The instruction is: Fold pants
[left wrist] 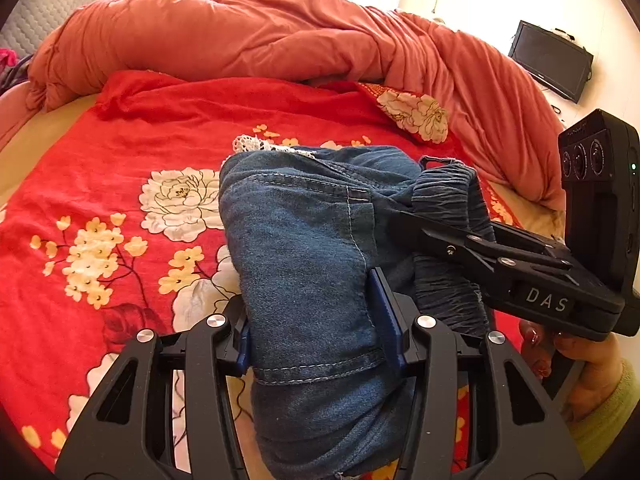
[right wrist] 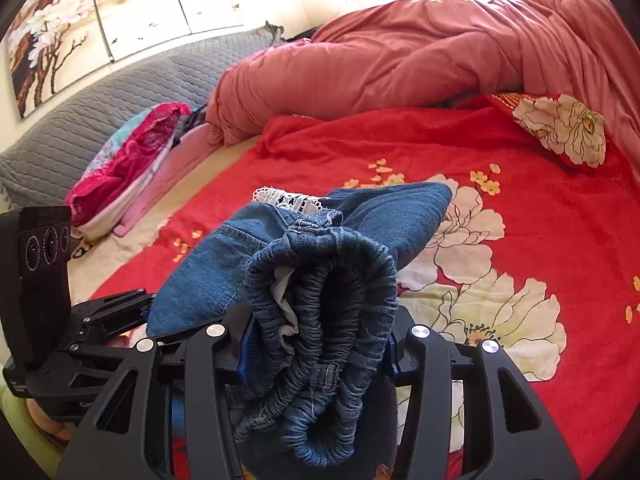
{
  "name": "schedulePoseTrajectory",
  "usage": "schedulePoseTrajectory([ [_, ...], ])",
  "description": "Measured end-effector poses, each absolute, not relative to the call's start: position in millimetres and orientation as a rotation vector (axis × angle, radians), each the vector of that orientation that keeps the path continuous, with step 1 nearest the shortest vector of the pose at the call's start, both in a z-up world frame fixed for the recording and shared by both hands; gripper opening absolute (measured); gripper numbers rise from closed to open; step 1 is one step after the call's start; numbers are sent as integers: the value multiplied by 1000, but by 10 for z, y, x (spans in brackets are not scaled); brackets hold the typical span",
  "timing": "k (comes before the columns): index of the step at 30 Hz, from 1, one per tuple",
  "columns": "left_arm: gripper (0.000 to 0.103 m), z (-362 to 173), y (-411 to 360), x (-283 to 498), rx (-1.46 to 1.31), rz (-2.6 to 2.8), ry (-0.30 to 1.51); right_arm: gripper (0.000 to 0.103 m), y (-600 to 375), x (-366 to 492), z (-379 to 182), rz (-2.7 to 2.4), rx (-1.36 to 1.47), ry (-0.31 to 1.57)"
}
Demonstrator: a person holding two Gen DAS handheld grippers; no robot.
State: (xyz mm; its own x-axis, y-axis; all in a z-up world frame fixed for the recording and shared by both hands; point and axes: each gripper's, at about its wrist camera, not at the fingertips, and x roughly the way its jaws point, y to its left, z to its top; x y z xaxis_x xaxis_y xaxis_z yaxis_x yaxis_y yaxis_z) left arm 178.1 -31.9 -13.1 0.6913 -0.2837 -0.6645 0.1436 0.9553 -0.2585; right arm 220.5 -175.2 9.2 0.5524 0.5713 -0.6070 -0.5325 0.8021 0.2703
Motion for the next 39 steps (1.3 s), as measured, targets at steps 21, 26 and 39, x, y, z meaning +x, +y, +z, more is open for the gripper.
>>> schedulePoseTrajectory([
  [21,74,-435,-177,1828,-257,-208,865,82,-1893,2330,-307,497,96,889],
  [26,77,-423,-176,1808,-247,-207,863,82,-1891,2329,-305,495,98,887],
  [39,90,-232,-172,1760,-234,-224,832,82,-1937,2255,-122,514,142,827],
])
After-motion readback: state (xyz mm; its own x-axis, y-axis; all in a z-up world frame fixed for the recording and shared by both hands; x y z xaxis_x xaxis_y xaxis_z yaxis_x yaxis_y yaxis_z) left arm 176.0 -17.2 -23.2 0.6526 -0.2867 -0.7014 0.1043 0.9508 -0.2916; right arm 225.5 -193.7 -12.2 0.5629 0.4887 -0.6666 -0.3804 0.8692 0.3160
